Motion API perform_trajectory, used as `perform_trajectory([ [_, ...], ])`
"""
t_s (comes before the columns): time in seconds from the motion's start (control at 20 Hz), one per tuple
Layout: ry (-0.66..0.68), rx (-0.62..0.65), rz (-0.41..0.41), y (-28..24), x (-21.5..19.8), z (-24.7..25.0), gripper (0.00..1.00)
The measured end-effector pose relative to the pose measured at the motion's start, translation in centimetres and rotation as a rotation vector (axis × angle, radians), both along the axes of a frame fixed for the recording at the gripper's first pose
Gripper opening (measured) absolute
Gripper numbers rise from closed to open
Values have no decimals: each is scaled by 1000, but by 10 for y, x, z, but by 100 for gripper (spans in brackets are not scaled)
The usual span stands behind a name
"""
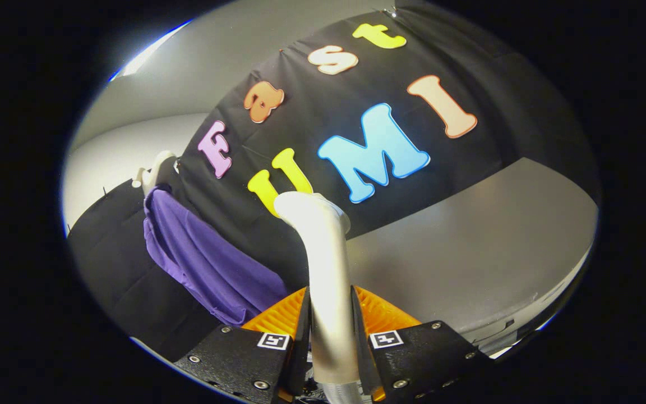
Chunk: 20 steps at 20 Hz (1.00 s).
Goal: Iron the clothes twice with a garment steamer, once on the left side and once on the right side.
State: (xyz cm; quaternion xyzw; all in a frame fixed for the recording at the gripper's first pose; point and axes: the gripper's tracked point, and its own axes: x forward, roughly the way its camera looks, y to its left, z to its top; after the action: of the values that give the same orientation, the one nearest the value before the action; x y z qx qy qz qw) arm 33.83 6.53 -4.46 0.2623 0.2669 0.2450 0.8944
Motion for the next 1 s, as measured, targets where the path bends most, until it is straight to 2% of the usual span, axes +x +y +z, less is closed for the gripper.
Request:
perform_trajectory([
  [0.15,-126,7,-102,7,-28,34,38],
  [0.35,-247,-9,-153,34,-68,65,38],
  [0.55,-425,-83,-368,35,-100,94,38],
  [0.65,-478,-96,-398,56,-116,103,37],
  [0.75,-524,-119,-391,75,-134,115,37],
  [1.0,-617,-178,-444,122,-151,131,37],
])
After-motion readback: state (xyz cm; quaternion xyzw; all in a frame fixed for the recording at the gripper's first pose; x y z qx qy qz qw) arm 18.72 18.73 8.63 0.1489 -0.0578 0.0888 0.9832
